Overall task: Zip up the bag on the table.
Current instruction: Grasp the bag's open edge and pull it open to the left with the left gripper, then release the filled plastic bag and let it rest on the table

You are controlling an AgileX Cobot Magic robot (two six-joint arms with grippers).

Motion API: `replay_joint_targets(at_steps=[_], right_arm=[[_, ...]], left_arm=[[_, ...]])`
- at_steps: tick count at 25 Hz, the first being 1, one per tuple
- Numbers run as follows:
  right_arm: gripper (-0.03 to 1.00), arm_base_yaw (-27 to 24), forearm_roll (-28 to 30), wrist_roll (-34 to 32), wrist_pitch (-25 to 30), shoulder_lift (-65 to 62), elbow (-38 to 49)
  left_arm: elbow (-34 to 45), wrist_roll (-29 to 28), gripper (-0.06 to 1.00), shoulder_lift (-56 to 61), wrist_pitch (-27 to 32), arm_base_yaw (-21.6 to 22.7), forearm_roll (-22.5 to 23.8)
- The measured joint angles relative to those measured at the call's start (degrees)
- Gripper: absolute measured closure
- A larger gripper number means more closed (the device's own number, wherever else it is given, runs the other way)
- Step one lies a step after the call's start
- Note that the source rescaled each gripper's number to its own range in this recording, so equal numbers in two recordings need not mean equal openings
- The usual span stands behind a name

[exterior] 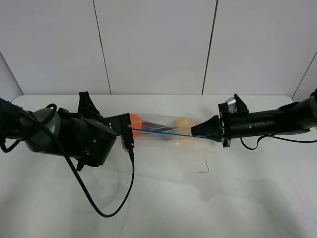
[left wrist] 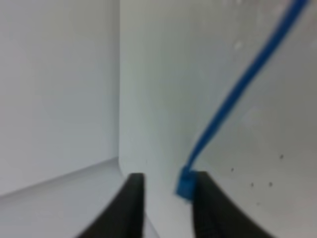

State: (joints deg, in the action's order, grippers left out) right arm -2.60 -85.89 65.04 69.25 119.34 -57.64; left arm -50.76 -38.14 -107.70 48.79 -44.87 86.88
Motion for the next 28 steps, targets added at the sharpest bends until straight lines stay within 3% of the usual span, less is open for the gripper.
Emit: replay_joint_targets(at_steps=[3,5,16,19,22,26,28], right_arm=[[0.97,0.00,0.05,0.00,0.00,0.00,0.00],[0.97,0.00,0.05,0.00,0.00,0.00,0.00],[0.97,0.00,0.11,0.00,0.00,0.00,0.00],[0.97,0.00,0.11,0.00,0.00,0.00,0.00],[0.97,0.00,0.17,0.00,0.00,0.00,0.00],[0.97,0.00,0.22,0.00,0.00,0.00,0.00],[0.97,0.00,0.22,0.00,0.00,0.00,0.00]], left_arm=[[0.00,-0.07,0.40,0.00,0.00,0.02,-0.06],[0.05,-0.19,0.35,0.00,0.00,0.02,-0.06],[0.05,-0.52,0.32,0.00,1.46,0.02,-1.99],[0.05,-3.72,0.29,0.00,2.07,0.02,-2.67],[0.05,-8.69,0.18,0.00,4.17,0.02,-2.67],[0.05,-9.96,0.00,0.00,5.74,0.02,-2.67],[0.05,-10.22,-0.03,0.00,5.88,0.02,-2.67]])
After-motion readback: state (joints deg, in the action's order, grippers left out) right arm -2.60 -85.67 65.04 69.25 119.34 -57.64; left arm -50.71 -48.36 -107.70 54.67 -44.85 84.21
